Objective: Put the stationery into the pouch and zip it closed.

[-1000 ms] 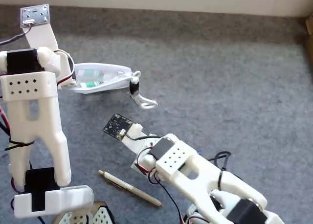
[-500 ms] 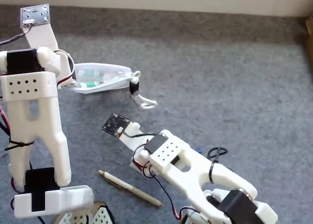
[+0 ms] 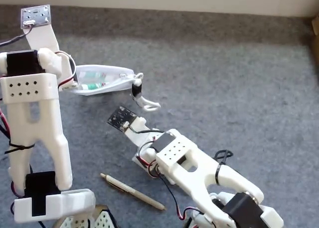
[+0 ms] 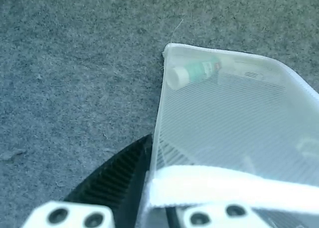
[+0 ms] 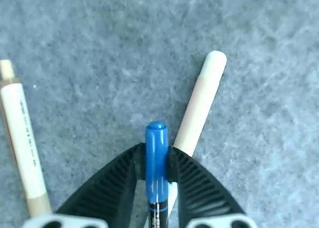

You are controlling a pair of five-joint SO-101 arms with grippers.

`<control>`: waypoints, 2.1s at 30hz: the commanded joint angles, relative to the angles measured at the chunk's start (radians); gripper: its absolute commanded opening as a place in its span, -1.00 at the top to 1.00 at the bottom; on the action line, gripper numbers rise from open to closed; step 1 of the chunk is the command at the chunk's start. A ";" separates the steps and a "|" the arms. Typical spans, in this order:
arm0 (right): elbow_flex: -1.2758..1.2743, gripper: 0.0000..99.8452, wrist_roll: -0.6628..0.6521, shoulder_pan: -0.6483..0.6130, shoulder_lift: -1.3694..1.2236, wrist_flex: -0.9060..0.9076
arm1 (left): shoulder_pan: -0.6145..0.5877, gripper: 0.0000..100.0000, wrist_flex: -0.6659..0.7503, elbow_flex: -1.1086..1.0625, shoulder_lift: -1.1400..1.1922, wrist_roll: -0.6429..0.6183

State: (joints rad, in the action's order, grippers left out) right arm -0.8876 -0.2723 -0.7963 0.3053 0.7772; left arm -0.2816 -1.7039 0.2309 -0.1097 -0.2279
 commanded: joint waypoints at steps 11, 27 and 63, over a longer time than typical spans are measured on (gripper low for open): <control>0.050 0.99 -0.009 0.016 0.012 -0.018 | -0.022 0.99 0.002 0.008 -0.010 -0.006; 0.028 0.99 -0.009 0.050 0.248 0.062 | -0.022 0.99 0.014 0.007 -0.008 -0.006; 0.282 0.99 0.170 0.028 0.645 0.189 | -0.018 0.99 0.014 0.005 -0.002 -0.006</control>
State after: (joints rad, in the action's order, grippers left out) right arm -0.7066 -0.1235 -0.7595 0.9252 0.9674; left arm -0.2816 -1.7039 0.2309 -0.1097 -0.2279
